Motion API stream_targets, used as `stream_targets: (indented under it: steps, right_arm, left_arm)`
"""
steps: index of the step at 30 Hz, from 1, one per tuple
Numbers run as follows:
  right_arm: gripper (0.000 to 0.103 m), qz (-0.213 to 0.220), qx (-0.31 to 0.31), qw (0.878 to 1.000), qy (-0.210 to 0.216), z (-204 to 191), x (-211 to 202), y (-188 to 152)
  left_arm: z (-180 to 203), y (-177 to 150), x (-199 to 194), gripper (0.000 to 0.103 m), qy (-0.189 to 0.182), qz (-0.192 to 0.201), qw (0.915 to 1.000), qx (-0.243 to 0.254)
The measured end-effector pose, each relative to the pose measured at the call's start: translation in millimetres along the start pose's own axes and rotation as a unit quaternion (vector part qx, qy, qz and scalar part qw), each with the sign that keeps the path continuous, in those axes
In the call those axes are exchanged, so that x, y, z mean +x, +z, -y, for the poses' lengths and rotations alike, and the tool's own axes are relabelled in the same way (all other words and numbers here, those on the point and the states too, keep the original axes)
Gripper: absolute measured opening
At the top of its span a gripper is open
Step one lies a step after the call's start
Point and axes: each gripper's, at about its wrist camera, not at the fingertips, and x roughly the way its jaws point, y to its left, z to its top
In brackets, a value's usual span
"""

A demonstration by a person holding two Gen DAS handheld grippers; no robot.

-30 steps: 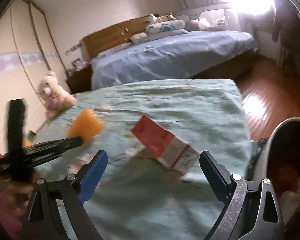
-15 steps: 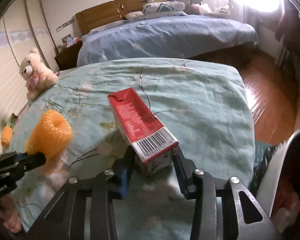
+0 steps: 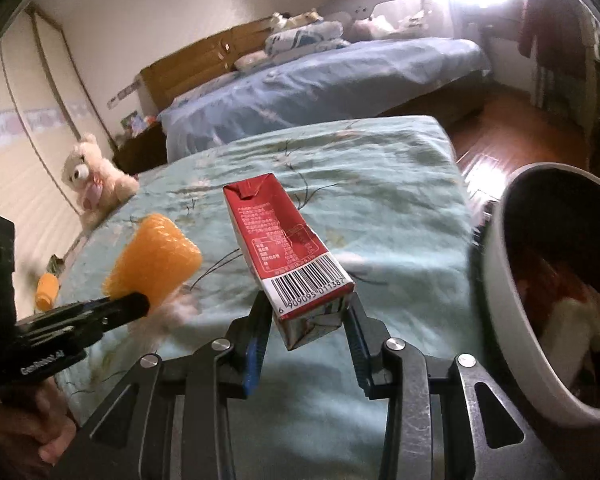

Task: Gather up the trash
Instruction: 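Carry the orange net and milk carton in both grippers over the bin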

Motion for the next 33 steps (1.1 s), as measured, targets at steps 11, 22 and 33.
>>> stream_targets:
  steps: [11, 22, 33]
  right_arm:
    - [0.037, 0.039, 0.014, 0.999, -0.011, 9.6, -46.6, -14.7]
    - [0.037, 0.066, 0.029, 0.997, -0.030, 30.5, -80.7, -25.7]
    - [0.037, 0.078, 0.041, 0.995, -0.047, 47.1, -102.2, -33.3]
  left_arm:
    - [41.3, -6.9, -3.1, 0.014, -0.010, -0.001, 0.9988, 0.048]
    - [83.6, -4.7, -2.5, 0.014, -0.020, 0.003, 0.9949, 0.099]
    - [120.7, -4.1, 0.9, 0.014, -0.033, 0.007, 0.9900, 0.137]
